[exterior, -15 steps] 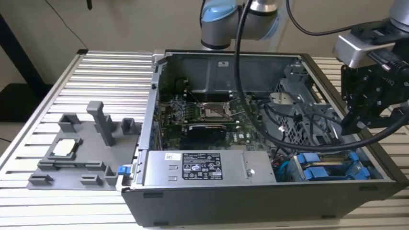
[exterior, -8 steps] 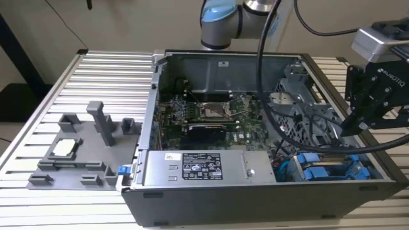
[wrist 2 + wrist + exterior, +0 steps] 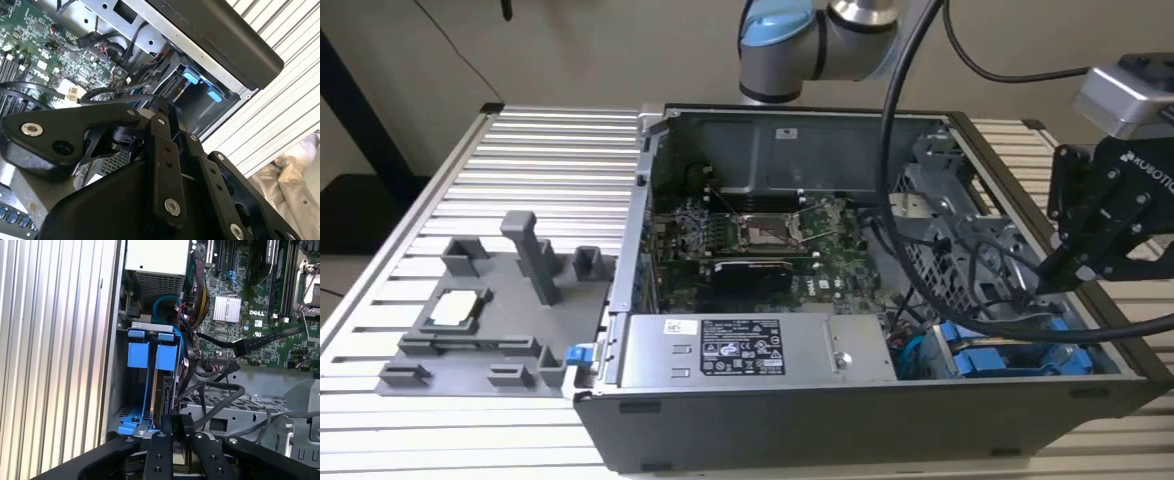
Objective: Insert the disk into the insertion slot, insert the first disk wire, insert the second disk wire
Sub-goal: 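Insert the first disk wire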
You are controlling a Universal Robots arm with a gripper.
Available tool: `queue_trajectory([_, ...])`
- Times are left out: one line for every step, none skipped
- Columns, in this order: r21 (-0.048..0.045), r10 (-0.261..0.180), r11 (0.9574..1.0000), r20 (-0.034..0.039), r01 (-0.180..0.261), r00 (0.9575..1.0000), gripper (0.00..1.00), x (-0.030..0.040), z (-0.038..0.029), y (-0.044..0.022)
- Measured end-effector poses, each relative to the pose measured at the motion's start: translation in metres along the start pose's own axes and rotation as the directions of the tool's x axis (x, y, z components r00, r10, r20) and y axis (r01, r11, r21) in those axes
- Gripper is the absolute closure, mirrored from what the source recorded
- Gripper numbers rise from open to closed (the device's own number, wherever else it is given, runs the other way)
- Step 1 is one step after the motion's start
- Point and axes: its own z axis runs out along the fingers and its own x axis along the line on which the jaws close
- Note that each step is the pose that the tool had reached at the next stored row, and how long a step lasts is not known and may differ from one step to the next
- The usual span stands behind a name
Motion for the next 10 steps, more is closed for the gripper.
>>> queue_trajectory([0.0,0.001,1.0,0.0,-0.001,1.0,0.81,0.0015,0.001,0.0])
queue_trajectory([0.0,0.003,1.0,0.0014,-0.003,1.0,0.81,0.0029,0.0023,0.0])
queue_trajectory([0.0001,0.005,1.0,0.0033,-0.005,1.0,0.81,0.004,0.0035,0.0001])
queue_trajectory([0.0003,0.007,1.0,0.0053,-0.007,1.0,0.81,0.005,0.0046,0.0002])
queue_trajectory([0.0006,0.01,1.0,0.0081,-0.01,0.9999,0.81,0.0058,0.0056,0.0002])
queue_trajectory([0.0008,0.012,0.9999,0.011,-0.012,0.9999,0.81,0.0065,0.0064,0.0002])
queue_trajectory([0.0011,0.015,0.9999,0.0142,-0.015,0.9998,0.81,0.0072,0.0071,0.0003])
queue_trajectory([0.0013,0.019,0.9998,0.0172,-0.019,0.9997,0.81,0.0077,0.0078,0.0003])
queue_trajectory([0.0015,0.023,0.9997,0.0203,-0.023,0.9995,0.81,0.008,0.0086,0.0002])
queue_trajectory([0.0017,0.03,0.9995,0.0245,-0.03,0.9993,0.81,0.0081,0.0093,0.0003])
